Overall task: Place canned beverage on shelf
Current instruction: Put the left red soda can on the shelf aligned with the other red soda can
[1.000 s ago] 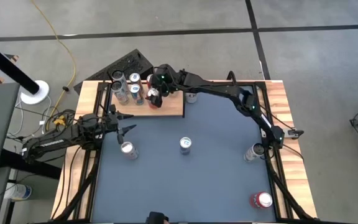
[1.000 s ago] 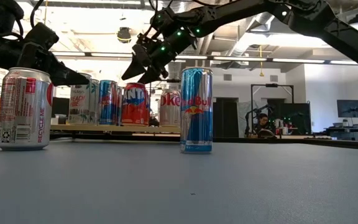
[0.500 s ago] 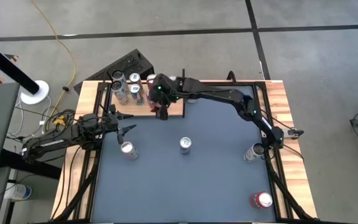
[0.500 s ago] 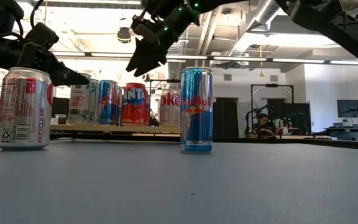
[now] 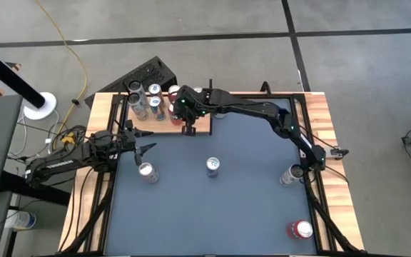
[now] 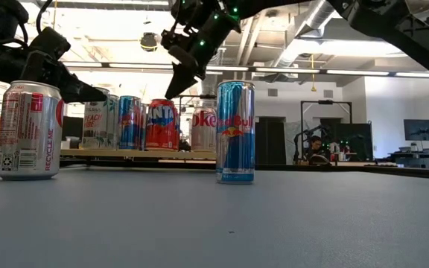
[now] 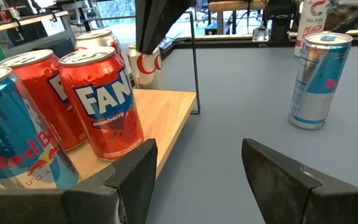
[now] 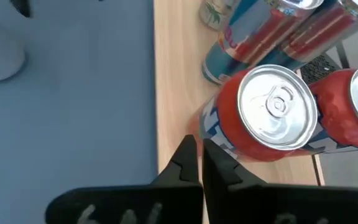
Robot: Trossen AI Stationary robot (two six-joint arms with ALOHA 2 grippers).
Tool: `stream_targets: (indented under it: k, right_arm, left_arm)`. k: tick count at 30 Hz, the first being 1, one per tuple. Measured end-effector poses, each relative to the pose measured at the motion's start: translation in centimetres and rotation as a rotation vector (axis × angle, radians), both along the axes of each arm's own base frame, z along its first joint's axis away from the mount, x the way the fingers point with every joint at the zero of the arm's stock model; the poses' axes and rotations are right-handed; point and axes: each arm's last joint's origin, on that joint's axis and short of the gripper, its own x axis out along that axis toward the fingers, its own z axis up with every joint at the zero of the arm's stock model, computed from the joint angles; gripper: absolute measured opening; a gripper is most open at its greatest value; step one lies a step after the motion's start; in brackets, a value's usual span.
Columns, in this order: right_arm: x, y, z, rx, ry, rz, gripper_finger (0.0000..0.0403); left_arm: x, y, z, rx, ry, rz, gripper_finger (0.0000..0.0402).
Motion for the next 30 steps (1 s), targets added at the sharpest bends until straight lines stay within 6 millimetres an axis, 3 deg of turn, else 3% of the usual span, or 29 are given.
stream_targets:
  k: [4,10,30]
  right_arm:
    - [0.2,-0.2,-1.8,0.0,0.028,0.006,0.0003]
    - [0.5,-0.1,-2.9,-0.015,0.008,0.016,0.0001]
    - [0.4,-2.1,-2.7,-0.09,-0.032,-0.022,0.0]
  left_arm:
    - [0.0,0.0,0.0,0.0,0.0,0.0,0.0225]
    - [0.0,0.0,0.0,0.0,0.0,0.0,0.0225]
    - [0.0,0.0,0.0,0.0,0.0,-0.001,0.0225]
